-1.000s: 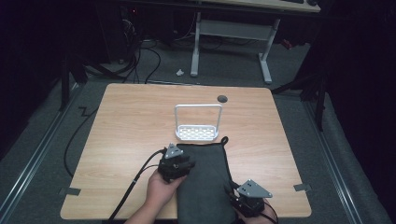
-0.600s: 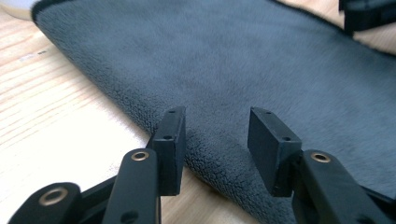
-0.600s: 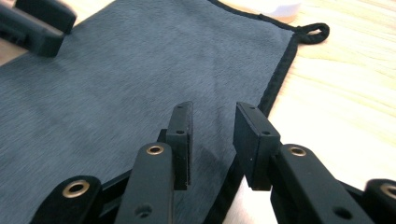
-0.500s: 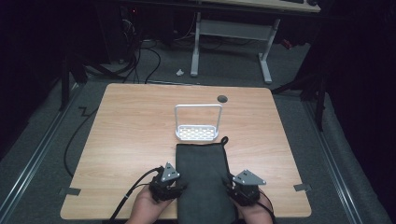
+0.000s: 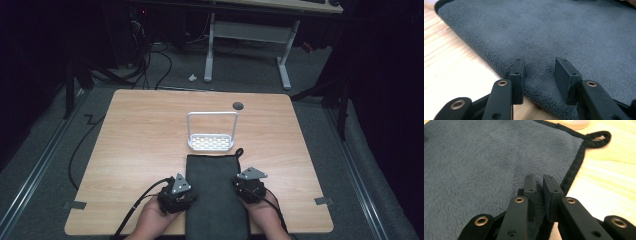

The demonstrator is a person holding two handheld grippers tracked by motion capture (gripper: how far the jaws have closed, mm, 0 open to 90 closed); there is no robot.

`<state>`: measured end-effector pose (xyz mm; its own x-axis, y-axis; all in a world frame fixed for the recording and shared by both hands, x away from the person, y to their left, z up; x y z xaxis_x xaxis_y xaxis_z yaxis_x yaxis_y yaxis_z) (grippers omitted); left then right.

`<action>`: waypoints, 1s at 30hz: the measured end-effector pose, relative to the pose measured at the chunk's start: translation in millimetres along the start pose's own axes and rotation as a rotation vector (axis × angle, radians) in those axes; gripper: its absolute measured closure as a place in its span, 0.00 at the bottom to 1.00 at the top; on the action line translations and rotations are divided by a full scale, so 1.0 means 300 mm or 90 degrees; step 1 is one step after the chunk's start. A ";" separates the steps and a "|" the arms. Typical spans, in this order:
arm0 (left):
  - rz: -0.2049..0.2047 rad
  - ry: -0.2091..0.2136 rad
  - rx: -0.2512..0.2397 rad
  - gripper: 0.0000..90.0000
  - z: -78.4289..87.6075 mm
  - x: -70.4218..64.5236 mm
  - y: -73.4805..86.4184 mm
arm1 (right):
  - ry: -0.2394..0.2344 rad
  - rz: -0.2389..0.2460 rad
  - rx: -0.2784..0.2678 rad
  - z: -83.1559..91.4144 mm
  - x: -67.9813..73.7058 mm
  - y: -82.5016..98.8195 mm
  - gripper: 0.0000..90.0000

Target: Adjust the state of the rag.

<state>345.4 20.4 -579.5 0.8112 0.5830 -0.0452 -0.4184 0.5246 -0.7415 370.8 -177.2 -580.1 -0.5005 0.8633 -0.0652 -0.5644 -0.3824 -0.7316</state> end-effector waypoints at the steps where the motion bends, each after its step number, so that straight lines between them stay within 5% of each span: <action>1: 0.000 0.001 0.004 0.68 0.013 0.000 0.011 | -0.007 0.009 0.001 0.007 0.016 0.005 0.91; 6: 0.009 0.008 0.004 0.67 0.064 -0.013 0.057 | -0.044 0.014 -0.007 0.034 0.079 0.024 0.91; 11: 0.054 0.048 -0.037 0.65 0.091 -0.022 0.085 | -0.054 0.020 -0.021 0.044 0.106 0.029 0.83; 12: 0.065 0.058 -0.044 0.64 0.091 -0.015 0.080 | -0.053 0.018 -0.045 0.054 0.102 0.015 0.78; 15: 0.089 0.035 -0.072 0.61 0.089 0.027 0.060 | -0.040 0.014 -0.054 0.055 0.090 0.011 0.74; 16: 0.115 0.014 -0.094 0.59 0.077 0.073 0.034 | -0.036 0.007 -0.061 0.054 0.077 0.009 0.72; 17: 0.115 0.014 -0.094 0.57 0.077 0.073 0.034 | -0.036 0.007 -0.061 0.054 0.077 0.009 0.72; 22: 0.178 -0.057 -0.091 0.47 -0.013 0.223 -0.037 | -0.030 -0.020 -0.065 0.055 0.047 0.006 0.71; 24: 0.187 -0.058 -0.090 0.46 -0.023 0.234 -0.041 | -0.026 -0.019 -0.064 0.055 0.045 0.008 0.71; 26: 0.229 -0.047 -0.080 0.48 -0.053 0.263 -0.051 | -0.026 -0.017 -0.064 0.056 0.048 0.013 0.69; 30: 0.250 -0.031 -0.083 0.56 -0.060 0.272 -0.058 | -0.026 -0.020 -0.072 0.056 0.043 0.002 0.66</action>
<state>426.3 47.7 -582.3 0.5786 0.7535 -0.3122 -0.6347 0.1755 -0.7526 352.8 -171.9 -570.0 -0.5109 0.8595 -0.0145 -0.5035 -0.3129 -0.8054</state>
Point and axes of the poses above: each handheld gripper's, and its own axes: z roughly backward along the jaws, y roughly out of its underside, x roughly to its left, the point moved 8 cm from there along -z, roughly forward along the jaws, and after that the axes turned 2 degrees about -x, right-handed, at the moved point
